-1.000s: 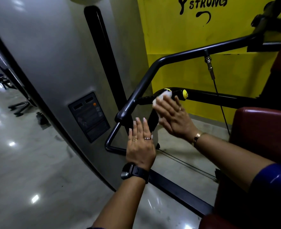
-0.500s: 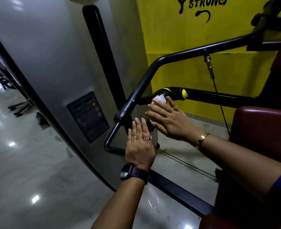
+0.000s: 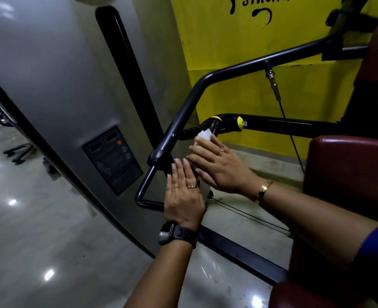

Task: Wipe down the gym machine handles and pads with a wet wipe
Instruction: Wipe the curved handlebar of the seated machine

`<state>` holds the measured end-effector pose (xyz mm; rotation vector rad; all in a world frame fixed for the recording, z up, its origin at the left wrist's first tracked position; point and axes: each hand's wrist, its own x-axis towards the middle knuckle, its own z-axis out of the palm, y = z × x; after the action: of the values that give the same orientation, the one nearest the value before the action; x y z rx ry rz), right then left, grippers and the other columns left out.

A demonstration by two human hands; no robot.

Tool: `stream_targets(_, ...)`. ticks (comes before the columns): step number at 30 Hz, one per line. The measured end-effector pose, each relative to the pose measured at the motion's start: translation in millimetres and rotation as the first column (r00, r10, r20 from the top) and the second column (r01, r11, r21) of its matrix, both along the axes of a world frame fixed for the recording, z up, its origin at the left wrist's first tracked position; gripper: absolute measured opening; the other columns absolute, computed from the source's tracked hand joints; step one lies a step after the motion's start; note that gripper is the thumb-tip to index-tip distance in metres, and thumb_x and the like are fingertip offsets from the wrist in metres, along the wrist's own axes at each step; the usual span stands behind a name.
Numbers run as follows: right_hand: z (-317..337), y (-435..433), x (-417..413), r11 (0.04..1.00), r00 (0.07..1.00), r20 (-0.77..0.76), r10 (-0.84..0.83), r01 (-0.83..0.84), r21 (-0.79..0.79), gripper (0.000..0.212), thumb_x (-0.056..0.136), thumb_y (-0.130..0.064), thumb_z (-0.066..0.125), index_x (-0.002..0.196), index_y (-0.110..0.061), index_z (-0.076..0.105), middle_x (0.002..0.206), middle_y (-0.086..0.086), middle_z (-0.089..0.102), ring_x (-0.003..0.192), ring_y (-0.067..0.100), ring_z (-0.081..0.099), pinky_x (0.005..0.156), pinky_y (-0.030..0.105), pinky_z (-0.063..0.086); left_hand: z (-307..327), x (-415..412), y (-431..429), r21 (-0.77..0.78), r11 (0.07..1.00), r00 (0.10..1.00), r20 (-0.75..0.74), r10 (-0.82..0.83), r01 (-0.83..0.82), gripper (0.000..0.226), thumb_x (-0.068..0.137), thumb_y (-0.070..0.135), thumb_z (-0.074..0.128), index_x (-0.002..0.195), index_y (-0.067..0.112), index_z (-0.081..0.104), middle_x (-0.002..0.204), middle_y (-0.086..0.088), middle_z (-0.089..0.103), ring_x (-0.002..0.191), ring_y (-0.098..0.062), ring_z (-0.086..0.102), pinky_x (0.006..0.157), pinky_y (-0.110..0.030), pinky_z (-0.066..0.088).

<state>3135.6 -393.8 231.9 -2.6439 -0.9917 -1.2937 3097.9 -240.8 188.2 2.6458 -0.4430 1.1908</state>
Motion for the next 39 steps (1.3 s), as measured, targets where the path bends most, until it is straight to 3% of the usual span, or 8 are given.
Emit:
stream_targets(3, -4.5, -13.9, 2.9, 0.996, 0.999, 0.044, -0.026, 0.029, -0.086, 0.047, 0.096, -0.033, 0.039, 0.136, -0.014, 0.053, 0.144, 0.010, 0.048, 0.140, 0.029, 0.032, 0.118, 0.047, 0.014, 0.5, 0.7, -0.3, -0.010, 1.000, 1.000, -0.009, -0.001, 0.001, 0.060, 0.094, 0.022, 0.036, 0.146, -0.003, 0.021, 0.144, -0.024, 0.045, 0.133, -0.033, 0.047, 0.109, -0.044, 0.036)
stream_targets(10, 20.0, 11.3, -1.0, 0.997, 0.997, -0.056, -0.048, 0.044, -0.067, 0.038, 0.094, -0.033, 0.035, 0.097, -0.011, 0.066, 0.101, 0.007, 0.065, 0.120, 0.029, 0.053, 0.118, 0.047, 0.017, -0.7, 0.7, 0.2, -0.065, 0.997, 0.999, -0.017, -0.042, 0.041, 0.058, 0.090, 0.015, 0.039, 0.143, -0.005, 0.028, 0.141, -0.026, 0.049, 0.130, -0.035, 0.050, 0.107, -0.044, 0.039)
stream_targets(16, 29.9, -2.7, 10.9, 0.971, 0.998, -0.060, 0.026, -0.040, -0.236, 0.035, 0.097, -0.035, 0.034, 0.100, -0.016, 0.064, 0.097, 0.004, 0.062, 0.110, 0.025, 0.057, 0.119, 0.045, 0.015, 0.9, -0.7, 0.5, -0.088, 0.994, 0.995, -0.068, -0.071, 0.065, 0.057, 0.095, 0.019, 0.034, 0.144, -0.007, 0.024, 0.142, -0.027, 0.047, 0.131, -0.037, 0.049, 0.105, -0.047, 0.043)
stream_targets(20, 44.7, -13.9, 26.7, 0.993, 0.995, -0.031, -0.089, 0.087, -0.080, 0.035, 0.094, -0.031, 0.035, 0.096, -0.013, 0.065, 0.093, 0.006, 0.064, 0.104, 0.027, 0.059, 0.117, 0.045, 0.020, -0.4, 0.8, 1.4, -0.081, 0.994, 0.995, -0.063, -0.072, 0.067, 0.054, 0.104, 0.026, 0.022, 0.147, -0.006, 0.021, 0.145, -0.027, 0.044, 0.133, -0.035, 0.046, 0.109, -0.043, 0.037)
stream_targets(25, 52.6, -18.5, 41.8, 0.974, 0.973, -0.198, -0.115, 0.149, 0.167, 0.042, 0.096, -0.032, 0.030, 0.094, -0.007, 0.064, 0.096, 0.012, 0.061, 0.102, 0.030, 0.055, 0.110, 0.041, 0.027, -2.1, 1.4, 2.8, -0.087, 0.992, 0.996, -0.012, -0.088, 0.086, 0.060, 0.104, 0.026, 0.023, 0.154, 0.002, -0.001, 0.146, -0.026, 0.042, 0.135, -0.033, 0.043, 0.111, -0.041, 0.034)
stream_targets(29, 49.4, -4.8, 38.5, 0.805, 0.917, -0.397, 0.023, 0.219, 0.551, 0.043, 0.097, -0.032, 0.029, 0.106, -0.004, 0.059, 0.103, 0.012, 0.054, 0.096, 0.027, 0.048, 0.081, 0.030, 0.032, -2.7, 0.3, 1.9, -0.087, 0.991, 0.995, 0.005, -0.097, 0.097, 0.072, 0.096, 0.023, 0.036, 0.154, 0.003, -0.001, 0.146, -0.025, 0.043, 0.134, -0.033, 0.045, 0.108, -0.042, 0.040)
stream_targets(33, 47.9, 16.9, 33.6, 0.552, 0.899, -0.419, 0.129, 0.286, 0.783, 0.037, 0.097, -0.020, 0.035, 0.122, 0.000, 0.054, 0.118, 0.019, 0.052, 0.109, 0.030, 0.048, 0.088, 0.030, 0.033, -3.4, 2.0, 1.5, -0.090, 0.992, 0.996, 0.016, -0.086, 0.087, 0.072, 0.095, 0.022, 0.037, 0.154, 0.002, 0.000, 0.146, -0.026, 0.042, 0.134, -0.034, 0.045, 0.111, -0.041, 0.035)
stream_targets(39, 47.2, 30.2, 20.2, 0.204, 0.825, -0.470, 0.314, 0.425, 0.882, 0.046, 0.103, -0.018, 0.037, 0.147, -0.009, 0.028, 0.145, 0.016, 0.034, 0.128, 0.025, 0.040, 0.085, 0.012, 0.028, -1.9, 1.7, 1.3, -0.049, 0.997, 0.998, 0.015, -0.066, 0.067, 0.072, 0.095, 0.023, 0.036, 0.154, 0.003, -0.001, 0.147, -0.025, 0.041, 0.135, -0.033, 0.043, 0.112, -0.042, 0.035)
